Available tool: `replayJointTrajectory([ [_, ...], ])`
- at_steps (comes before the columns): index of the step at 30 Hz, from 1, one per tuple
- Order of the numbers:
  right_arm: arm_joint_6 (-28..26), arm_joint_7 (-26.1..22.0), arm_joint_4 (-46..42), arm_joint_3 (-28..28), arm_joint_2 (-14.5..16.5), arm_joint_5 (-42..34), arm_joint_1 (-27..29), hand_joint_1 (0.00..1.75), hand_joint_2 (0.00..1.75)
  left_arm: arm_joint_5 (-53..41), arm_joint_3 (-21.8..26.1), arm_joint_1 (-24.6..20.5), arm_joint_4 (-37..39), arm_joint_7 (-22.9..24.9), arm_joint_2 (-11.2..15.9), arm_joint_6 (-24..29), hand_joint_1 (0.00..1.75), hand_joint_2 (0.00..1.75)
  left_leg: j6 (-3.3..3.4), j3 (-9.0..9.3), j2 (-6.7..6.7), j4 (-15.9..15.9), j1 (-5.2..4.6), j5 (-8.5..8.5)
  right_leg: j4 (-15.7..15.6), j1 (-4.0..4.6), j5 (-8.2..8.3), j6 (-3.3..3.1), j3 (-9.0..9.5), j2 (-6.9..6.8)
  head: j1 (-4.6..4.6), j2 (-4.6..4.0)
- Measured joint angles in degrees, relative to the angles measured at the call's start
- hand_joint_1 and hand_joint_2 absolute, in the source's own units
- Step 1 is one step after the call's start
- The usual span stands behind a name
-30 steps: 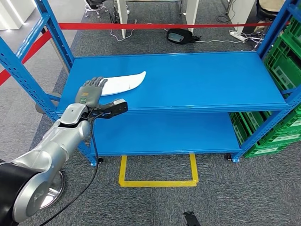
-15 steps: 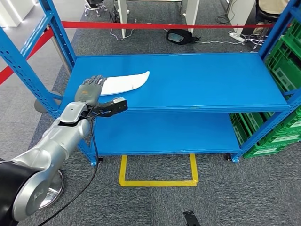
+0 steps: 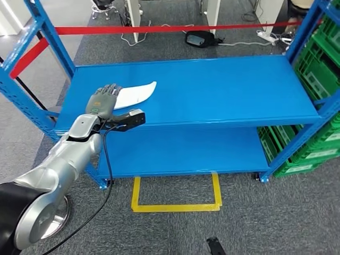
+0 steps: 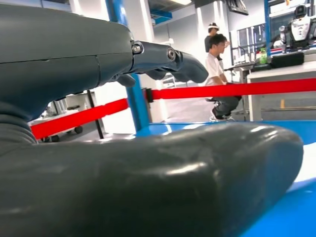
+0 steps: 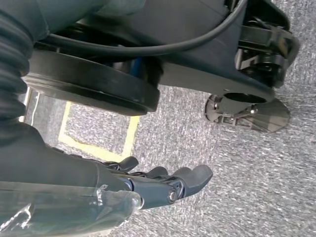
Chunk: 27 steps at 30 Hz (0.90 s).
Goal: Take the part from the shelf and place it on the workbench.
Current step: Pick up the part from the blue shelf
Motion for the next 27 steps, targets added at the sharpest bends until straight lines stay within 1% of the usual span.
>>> replayJointTrajectory([
  [1,0.00,0.01,0.00,-0.01,0.00,0.01,-0.05,0.00,1.75,0.00,-0.01,0.00,0.00,0.00,-0.02,0.01,0.00,0.00,-0.18,-1.15,-0.07,2.38,0.04,-1.36,-0.04,-0.04,-0.07,-0.33,0.11,0.09,-0.13,0.00],
  [2,0.00,0.01,0.00,-0.01,0.00,0.01,-0.09,0.00,1.75,0.01,-0.01,0.04,0.01,0.00,-0.03,0.01,0.00,0.00,-0.26,-3.00,-0.15,6.02,0.03,-3.08,-0.05,-0.03,-0.16,-0.56,0.17,0.19,-0.21,-0.01],
  [3,0.00,0.01,0.00,-0.01,0.00,0.01,-0.11,0.00,1.75,0.01,-0.02,0.15,0.01,0.00,-0.03,0.01,0.00,0.00,-0.28,-5.28,-0.19,10.23,0.01,-4.74,-0.05,0.00,-0.25,-0.72,0.20,0.30,-0.27,-0.01],
  [4,0.00,0.01,0.00,-0.01,0.00,0.01,-0.06,0.00,1.75,0.01,-0.02,0.29,0.02,0.00,0.00,0.00,0.00,0.00,-0.26,-7.34,-0.20,13.71,0.01,-5.71,-0.05,0.04,-0.33,-0.83,0.25,0.43,-0.29,-0.01],
  [5,0.00,0.01,0.00,-0.01,0.00,0.01,0.01,0.00,1.75,0.02,-0.02,0.42,0.03,0.00,0.02,-0.01,0.00,0.00,-0.15,-8.69,-0.22,15.56,0.01,-5.61,-0.05,0.08,-0.42,-0.90,0.35,0.59,-0.30,-0.01],
  [6,0.00,0.01,0.00,-0.02,0.00,0.01,0.06,0.00,1.75,0.02,-0.02,0.49,0.03,0.00,0.03,-0.01,0.00,0.00,0.04,-8.96,-0.23,15.17,0.01,-4.28,-0.05,0.10,-0.52,-0.90,0.52,0.76,-0.32,-0.01],
  [7,0.00,0.01,0.00,-0.02,0.00,0.01,0.06,0.00,1.75,0.02,-0.02,0.48,0.03,0.00,0.05,0.00,0.00,0.00,0.30,-8.16,-0.27,12.66,-0.01,-2.00,-0.04,0.11,-0.65,-0.84,0.75,0.92,-0.32,0.00],
  [8,0.00,0.01,0.00,-0.03,0.00,0.01,0.05,0.00,1.75,0.02,-0.02,0.40,0.04,0.00,0.06,0.01,0.00,0.00,0.60,-6.69,-0.34,8.92,-0.04,0.61,-0.05,0.11,-0.79,-0.71,0.98,1.07,-0.35,0.00],
  [9,0.00,0.00,0.00,-0.03,0.01,0.01,0.00,0.00,1.75,0.02,-0.02,0.28,0.03,0.00,0.07,0.01,0.00,0.00,0.84,-5.07,-0.45,5.14,-0.12,2.54,0.00,0.21,-0.97,-0.48,1.15,1.19,-0.37,0.00],
  [10,0.01,-0.01,0.00,-0.03,0.01,0.01,-0.03,0.00,1.75,0.02,-0.03,0.18,0.03,0.00,0.07,0.02,0.00,0.00,0.97,-3.76,-0.54,2.14,-0.18,3.53,0.03,0.31,-1.11,-0.23,1.21,1.28,-0.35,0.00],
  [11,0.01,-0.01,0.00,-0.03,0.01,0.01,-0.02,0.00,1.75,0.02,-0.03,0.14,0.03,0.00,0.05,0.03,0.00,0.00,1.03,-3.01,-0.63,0.41,-0.25,3.75,-0.03,0.39,-1.19,0.05,1.22,1.33,-0.33,-0.01],
  [13,0.02,-0.03,0.00,-0.04,0.00,0.01,0.03,0.00,1.75,0.02,-0.04,0.13,0.03,0.00,-0.01,0.04,0.00,0.00,1.23,-2.60,-0.68,-0.56,-0.30,3.28,-0.40,0.40,-1.20,0.70,1.33,1.35,-0.32,0.00],
  [14,0.02,-0.04,0.00,-0.04,0.00,0.01,0.06,0.00,1.75,0.02,-0.04,0.13,0.03,0.00,-0.03,0.04,0.00,0.00,1.48,-2.50,-0.69,-0.69,-0.23,3.31,-0.45,0.35,-1.32,1.03,1.34,1.22,-0.33,-0.01],
  [15,0.02,-0.05,0.00,-0.05,0.00,0.02,0.08,0.00,1.75,0.02,-0.04,0.08,0.03,0.00,-0.03,0.05,0.00,0.00,1.83,-2.36,-0.68,-0.82,-0.12,3.31,0.21,0.35,-1.84,1.34,1.07,0.97,-0.25,-0.01],
  [16,0.02,-0.07,0.00,-0.05,0.00,0.02,0.07,0.00,1.75,0.02,-0.04,0.03,0.03,0.00,-0.03,0.06,0.00,0.00,2.15,-2.21,-0.68,-0.95,-0.02,3.32,2.08,0.36,-2.93,1.59,0.20,0.67,-0.11,-0.01],
  [17,0.01,-0.07,0.00,-0.05,0.00,0.02,0.06,0.00,1.75,0.02,-0.04,0.03,0.03,0.00,-0.03,0.07,0.00,0.00,2.41,-2.09,-0.68,-0.98,0.00,3.25,5.24,0.37,-4.51,1.77,-1.35,0.37,-0.01,-0.01],
  [18,0.01,-0.08,-0.01,-0.05,0.00,0.02,0.04,0.00,1.75,0.01,-0.04,0.08,0.03,0.00,-0.04,0.07,0.00,0.00,2.62,-2.02,-0.69,-0.98,-0.06,3.15,9.34,0.40,-6.29,1.90,-3.39,0.19,0.13,-0.01],
  [19,0.01,-0.08,-0.01,-0.05,0.00,-0.01,0.02,0.00,1.75,0.01,-0.04,0.18,0.04,0.00,-0.05,0.07,0.00,0.00,2.74,-1.93,-0.69,-0.98,-0.13,3.05,13.16,0.40,-7.63,1.98,-5.43,0.13,0.16,-0.01],
  [20,0.01,-0.09,-0.01,-0.07,0.00,-0.02,0.00,0.00,1.75,0.01,-0.04,0.29,0.04,0.00,-0.05,0.05,0.00,0.00,2.79,-1.80,-0.70,-0.97,-0.18,2.94,15.54,0.42,-8.02,2.01,-6.85,0.13,0.18,-0.01],
  [21,0.02,-0.09,-0.02,-0.08,0.00,-0.02,-0.03,0.00,1.75,0.00,-0.04,0.36,0.04,0.00,-0.05,0.05,0.00,0.00,2.79,-1.61,-0.70,-0.96,-0.22,2.79,15.76,0.43,-7.24,1.99,-7.22,0.12,0.21,-0.01],
  [22,0.02,-0.09,-0.02,-0.11,0.00,-0.01,-0.05,0.00,1.75,0.00,-0.04,0.38,0.04,0.00,-0.05,0.05,0.00,0.00,2.71,-1.31,-0.71,-0.95,-0.23,2.60,13.51,0.42,-5.36,1.94,-6.34,0.07,0.21,-0.01],
  [23,0.01,-0.09,-0.02,-0.15,0.00,0.01,-0.06,0.00,1.75,0.00,-0.04,0.35,0.03,0.00,-0.06,0.05,0.00,0.00,2.54,-0.94,-0.71,-0.94,-0.21,2.34,9.50,0.42,-2.90,1.86,-4.53,-0.04,0.22,-0.01],
  [24,0.01,-0.08,-0.02,-0.20,0.00,0.02,-0.07,0.00,1.75,0.01,-0.04,0.28,0.03,0.00,-0.06,0.05,0.00,0.00,2.29,-0.63,-0.71,-0.91,-0.31,2.06,5.50,0.47,-1.10,1.77,-2.47,-0.20,0.22,0.00],
  [25,0.01,-0.08,-0.02,-0.25,0.00,0.03,-0.09,0.00,1.75,0.01,-0.04,0.19,0.03,0.00,-0.05,0.06,0.00,0.00,2.02,-0.45,-0.73,-0.83,-0.42,1.83,2.21,0.51,0.00,1.54,-0.78,-0.31,0.21,0.00],
  [26,0.02,-0.08,-0.02,-0.29,0.00,0.03,-0.11,0.00,1.75,0.02,-0.04,0.11,0.03,0.00,-0.03,0.06,0.00,0.00,1.74,-0.38,-0.74,-0.81,-0.54,1.71,0.30,0.56,0.34,1.27,0.20,-0.36,0.15,-0.01],
  [27,0.02,-0.08,-0.02,-0.32,0.00,0.03,-0.12,0.00,1.75,0.02,-0.05,0.06,0.03,0.00,-0.01,0.06,0.00,0.00,1.48,-0.39,-0.73,-0.84,-0.64,1.68,-0.16,0.65,-0.02,0.93,0.50,-0.30,0.08,-0.01],
])
